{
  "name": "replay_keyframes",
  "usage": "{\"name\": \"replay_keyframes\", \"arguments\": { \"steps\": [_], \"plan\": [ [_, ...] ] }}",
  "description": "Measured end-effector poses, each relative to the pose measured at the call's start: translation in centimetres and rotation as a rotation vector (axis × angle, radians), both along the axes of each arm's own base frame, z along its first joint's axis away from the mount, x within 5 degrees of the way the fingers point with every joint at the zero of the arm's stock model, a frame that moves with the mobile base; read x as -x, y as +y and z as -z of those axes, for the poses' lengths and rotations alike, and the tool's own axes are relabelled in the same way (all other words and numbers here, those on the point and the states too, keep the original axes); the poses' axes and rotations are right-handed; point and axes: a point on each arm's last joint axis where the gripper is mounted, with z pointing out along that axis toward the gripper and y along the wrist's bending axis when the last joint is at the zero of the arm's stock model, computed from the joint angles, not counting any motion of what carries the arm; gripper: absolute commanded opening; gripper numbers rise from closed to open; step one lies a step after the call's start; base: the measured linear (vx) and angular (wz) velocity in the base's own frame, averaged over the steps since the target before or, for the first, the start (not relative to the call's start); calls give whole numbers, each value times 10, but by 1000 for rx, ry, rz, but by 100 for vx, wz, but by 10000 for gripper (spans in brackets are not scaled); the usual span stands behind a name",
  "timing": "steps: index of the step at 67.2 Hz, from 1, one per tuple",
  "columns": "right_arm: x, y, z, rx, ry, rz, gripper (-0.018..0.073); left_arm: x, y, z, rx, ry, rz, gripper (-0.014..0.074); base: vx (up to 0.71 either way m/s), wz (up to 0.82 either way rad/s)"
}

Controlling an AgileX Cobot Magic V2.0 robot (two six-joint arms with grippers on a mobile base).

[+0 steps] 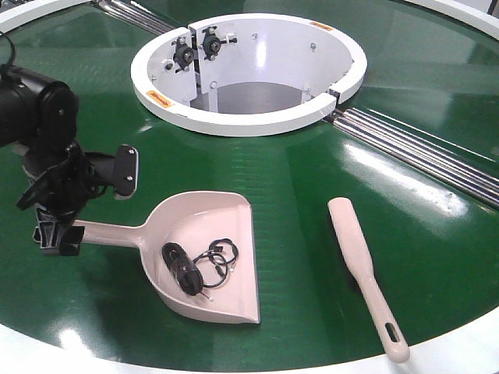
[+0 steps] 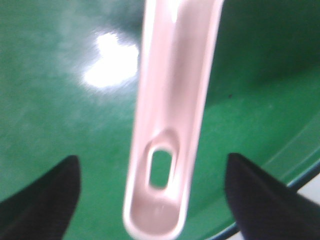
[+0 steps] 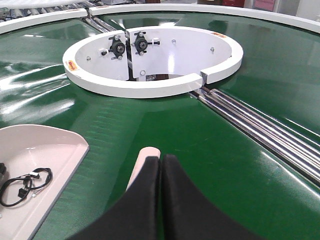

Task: Clean and inspect green conveyor with broom and dustpan
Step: 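Release the dustpan handle and lift the left gripper away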

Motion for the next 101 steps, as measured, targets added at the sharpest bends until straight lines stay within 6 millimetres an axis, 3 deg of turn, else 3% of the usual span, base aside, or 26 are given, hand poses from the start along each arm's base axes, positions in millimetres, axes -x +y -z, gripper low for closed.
{"name": "replay_keyframes", "arguments": {
  "steps": [19,28,38,49,55,64,79,90,101],
  "plan": [
    [0,0,0,2,-4,0,-8,32,6,-67,115,-197,-153,461,0,0],
    [0,0,0,2,-6,0,-8,52,4,-106,306,-359,-290,274,0,0],
    [0,0,-1,2,-13,1,-6,78,8,-146,492,-524,-427,-11,0,0],
    [0,-1,-5,10,-59,5,-4,107,15,-167,662,-628,-570,-8,0,0],
    [2,-2,-10,31,-128,9,-4,127,15,-163,808,-682,-598,-8,0,0],
    [2,-2,-8,53,-157,13,-4,161,19,-136,1023,-748,-637,-8,0,0],
    [-5,-4,47,65,-87,34,-4,218,39,-77,1229,-913,-694,-8,0,0],
    [-6,-6,65,55,-147,65,-4,237,48,-38,1245,-958,-712,-8,0,0],
    [-6,-7,63,50,-183,75,-4,241,50,-26,1248,-970,-719,-6,0,0]
  ]
}}
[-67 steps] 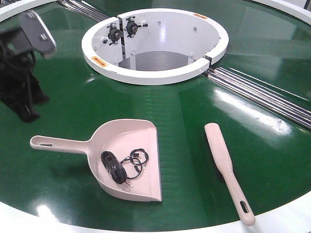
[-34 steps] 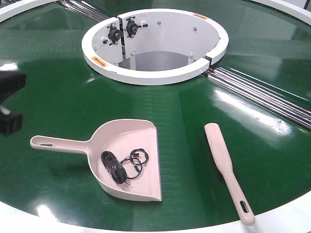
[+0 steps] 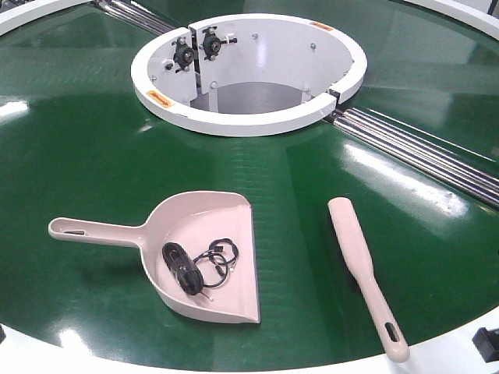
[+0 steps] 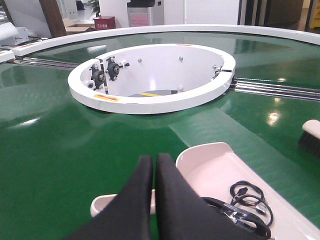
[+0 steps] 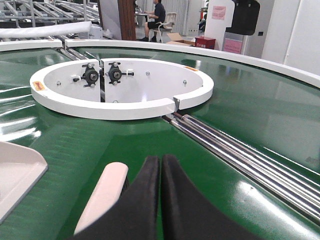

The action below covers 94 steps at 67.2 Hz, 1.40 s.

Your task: Clean and inspect green conveyor with broom and dustpan

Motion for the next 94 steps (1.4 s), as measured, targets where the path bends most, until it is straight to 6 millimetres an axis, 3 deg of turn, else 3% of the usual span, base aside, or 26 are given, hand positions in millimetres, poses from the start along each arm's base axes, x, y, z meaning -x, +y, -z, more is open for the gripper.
{"name": "replay_keyframes", "arguments": {
  "steps": [78,94],
  "plan": [
    [0,0,0,-2,-3,1,-4,0,0,4,-14,8,-2,-6,0,0],
    [0,0,0,-3,-3,1,-4,0,4,12,65,50,-52,-6,0,0]
  ]
}}
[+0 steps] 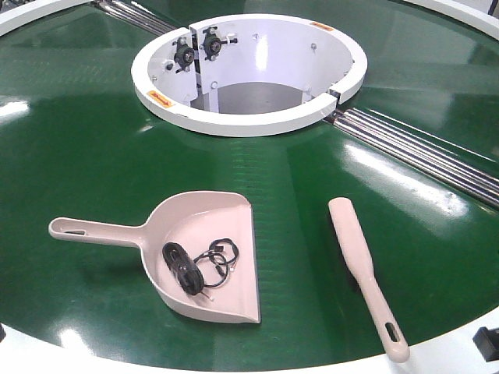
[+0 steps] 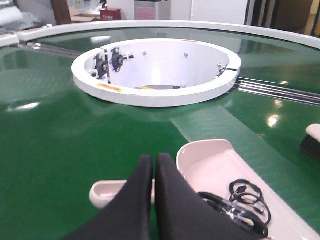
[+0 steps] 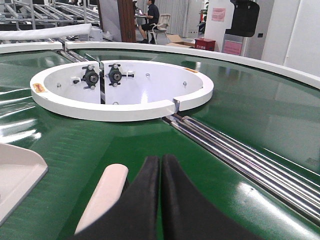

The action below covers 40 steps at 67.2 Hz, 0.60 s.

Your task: Clean and inspect green conveyor with broom and dustpan

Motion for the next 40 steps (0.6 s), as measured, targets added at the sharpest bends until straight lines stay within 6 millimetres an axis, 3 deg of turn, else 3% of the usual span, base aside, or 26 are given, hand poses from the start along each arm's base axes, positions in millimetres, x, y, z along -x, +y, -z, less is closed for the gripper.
{"name": "replay_keyframes", "arguments": {
  "steps": [10,29,40],
  "plan": [
    [0,0,0,0,0,0,-4,3,7,20,10,18,-59,-6,0,0],
    [0,0,0,0,0,0,-4,30,21,67,33,-67,-170,-6,0,0],
    [0,0,0,0,0,0,-4,43,24,71,41,-132,-203,-6,0,0]
  ]
}}
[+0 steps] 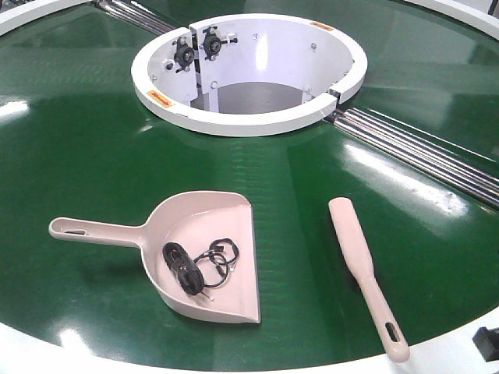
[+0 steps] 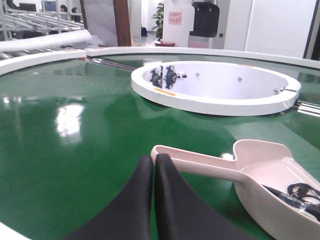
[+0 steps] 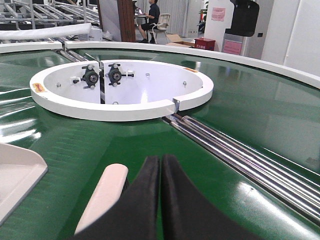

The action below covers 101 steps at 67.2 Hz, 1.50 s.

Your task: Clean and inspect green conveyor with broom and dustpan

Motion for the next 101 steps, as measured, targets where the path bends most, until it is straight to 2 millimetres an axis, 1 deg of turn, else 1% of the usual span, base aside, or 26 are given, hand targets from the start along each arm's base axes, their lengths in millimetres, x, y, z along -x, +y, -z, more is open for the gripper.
{"name": "replay_keyframes", "arguments": {
  "steps": [9,74,81,93,96,101],
  "plan": [
    [0,0,0,0,-2,0,-4,2,1,5,-2,41,-27,-6,0,0],
    [1,0,0,15,-10,-1,-4,2,2,5,-3,48,-30,-6,0,0],
    [7,-1,9,30,-20,-1,-4,2,2,5,-3,48,-30,-6,0,0],
    [22,-6,38,-11,-43,36,-4,2,2,5,-3,48,-30,-6,0,0],
    [25,-8,41,-31,-64,68,-4,2,2,5,-3,48,-30,-6,0,0],
    [31,-11,38,-55,-127,106,-4,2,2,5,-3,48,-30,-6,0,0]
  ]
}}
